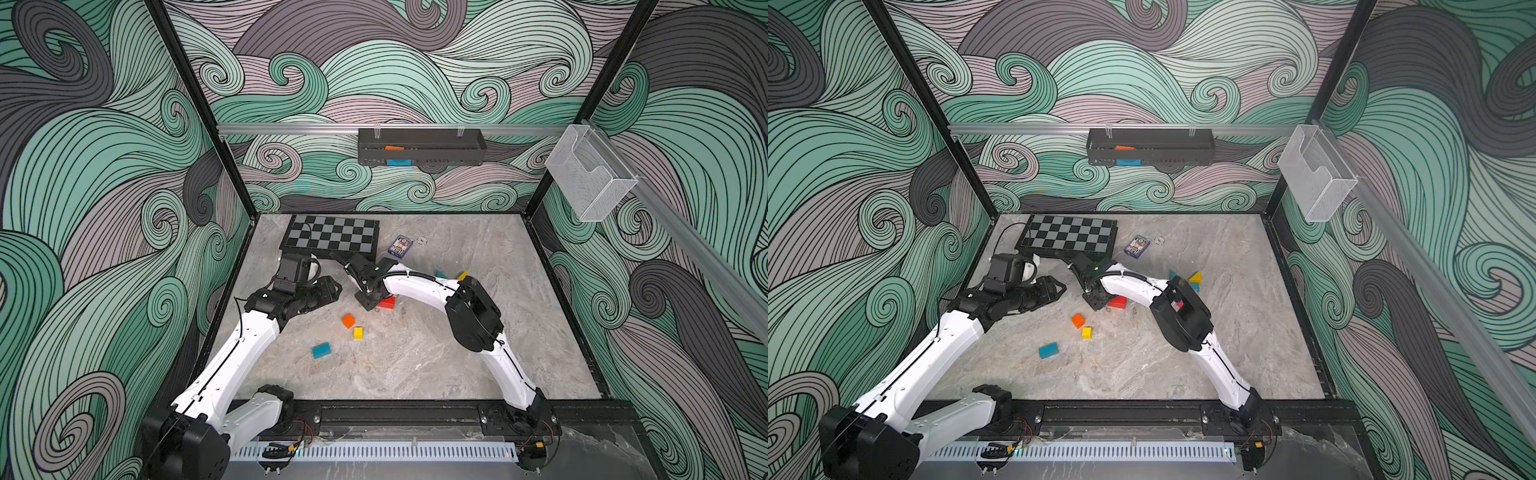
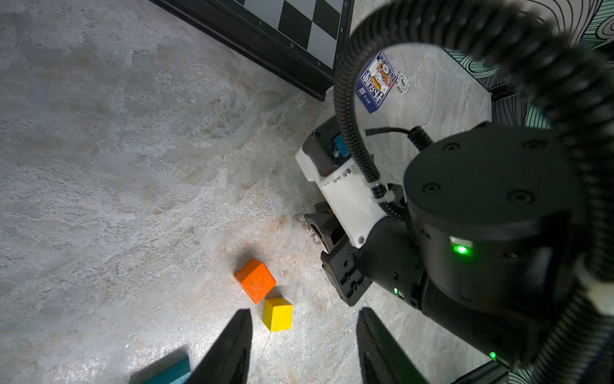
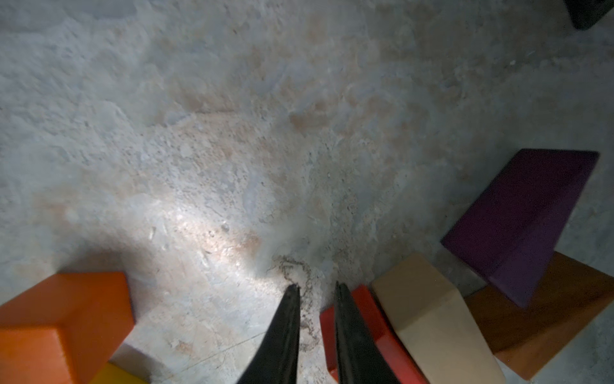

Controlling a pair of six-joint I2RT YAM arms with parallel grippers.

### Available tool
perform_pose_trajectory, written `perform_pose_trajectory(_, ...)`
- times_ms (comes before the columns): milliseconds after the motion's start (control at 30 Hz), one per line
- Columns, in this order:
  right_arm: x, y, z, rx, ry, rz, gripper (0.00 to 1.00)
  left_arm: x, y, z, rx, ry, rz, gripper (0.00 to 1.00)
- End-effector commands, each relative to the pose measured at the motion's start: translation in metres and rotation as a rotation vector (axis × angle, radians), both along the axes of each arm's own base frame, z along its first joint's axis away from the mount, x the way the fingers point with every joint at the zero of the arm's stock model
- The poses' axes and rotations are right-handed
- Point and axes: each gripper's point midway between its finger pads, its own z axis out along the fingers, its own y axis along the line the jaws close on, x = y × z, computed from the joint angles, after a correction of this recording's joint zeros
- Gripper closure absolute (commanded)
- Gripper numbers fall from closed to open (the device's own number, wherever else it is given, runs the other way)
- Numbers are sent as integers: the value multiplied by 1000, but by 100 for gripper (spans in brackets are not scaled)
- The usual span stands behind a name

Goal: Assemble a carrot with building blocks
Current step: Adjust the building block at the center of the board.

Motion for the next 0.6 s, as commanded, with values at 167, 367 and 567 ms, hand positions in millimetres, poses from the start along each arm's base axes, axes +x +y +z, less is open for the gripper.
perform_pose_trajectory(167,-1,-8,2,-28,-3,12,78,4,-2,1,-13,-4,-3,47)
perform_pose_trajectory(367,-7,5,19,55,26,45,73,4,-2,5,-16,-12,-2,47)
perform_pose_trajectory(567,-25,4,54,142,52,54,69,2,4,18,-6,-54,23,46)
